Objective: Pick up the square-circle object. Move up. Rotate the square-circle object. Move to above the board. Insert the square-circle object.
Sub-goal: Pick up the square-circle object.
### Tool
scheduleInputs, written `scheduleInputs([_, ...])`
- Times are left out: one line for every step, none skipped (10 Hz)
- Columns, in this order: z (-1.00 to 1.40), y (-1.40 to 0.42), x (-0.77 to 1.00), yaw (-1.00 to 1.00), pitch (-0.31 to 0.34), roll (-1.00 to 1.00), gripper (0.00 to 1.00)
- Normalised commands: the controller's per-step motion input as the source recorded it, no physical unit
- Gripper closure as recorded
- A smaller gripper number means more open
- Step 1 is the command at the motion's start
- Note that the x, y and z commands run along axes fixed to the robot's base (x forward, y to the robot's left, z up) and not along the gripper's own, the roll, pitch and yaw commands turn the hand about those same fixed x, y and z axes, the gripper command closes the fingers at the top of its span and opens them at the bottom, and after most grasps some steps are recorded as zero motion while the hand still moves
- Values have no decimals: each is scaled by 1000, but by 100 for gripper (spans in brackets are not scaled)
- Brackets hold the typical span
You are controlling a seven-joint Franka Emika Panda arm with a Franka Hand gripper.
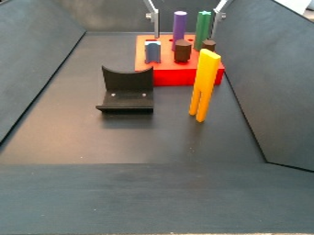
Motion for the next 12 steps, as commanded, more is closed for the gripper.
scheduleInputs([0,0,-89,0,0,10,0])
scheduleInputs([0,0,-183,389,-10,0,0])
scheduleInputs([-14,129,-369,706,-47,-20,0])
scheduleInputs([-69,163,-274,814,-31,0,0])
scheduleInputs([-83,137,-220,866,-31,0,0])
scheduleInputs([-169,200,-263,809,-36,0,0])
scheduleInputs([-274,191,-346,720,-20,33,0])
scheduleInputs([-366,126,-363,714,-10,74,0])
scheduleInputs([-403,146,-389,680,-4,91,0])
scheduleInputs([-357,71,-374,677,0,113,0])
scheduleInputs([-274,0,-280,629,0,144,0])
scheduleInputs([-169,0,-109,529,0,159,0])
